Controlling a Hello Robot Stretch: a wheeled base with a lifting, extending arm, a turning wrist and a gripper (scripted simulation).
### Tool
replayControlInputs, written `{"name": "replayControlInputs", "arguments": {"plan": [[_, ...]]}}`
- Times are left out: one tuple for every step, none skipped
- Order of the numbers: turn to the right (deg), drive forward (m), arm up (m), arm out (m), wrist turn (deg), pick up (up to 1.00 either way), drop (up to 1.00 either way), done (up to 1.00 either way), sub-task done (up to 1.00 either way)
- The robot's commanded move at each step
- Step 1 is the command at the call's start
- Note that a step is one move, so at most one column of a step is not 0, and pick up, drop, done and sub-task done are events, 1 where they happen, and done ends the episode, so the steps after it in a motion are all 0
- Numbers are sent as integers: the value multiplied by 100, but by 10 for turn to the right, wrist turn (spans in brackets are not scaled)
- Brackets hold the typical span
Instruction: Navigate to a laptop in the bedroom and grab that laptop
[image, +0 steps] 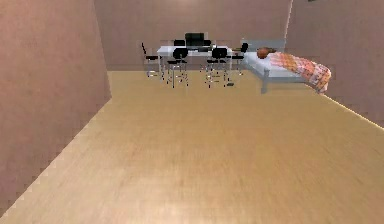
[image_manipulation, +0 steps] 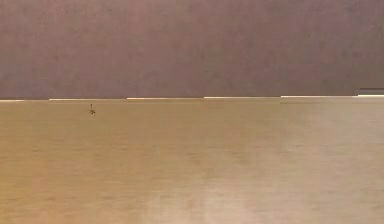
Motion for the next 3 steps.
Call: {"name": "replayControlInputs", "arguments": {"plan": [[-30,0,0,0,0,0,0,0,0],[0,100,0,0,0,0,0,0,0],[0,100,0,0,0,0,0,0,0]]}}
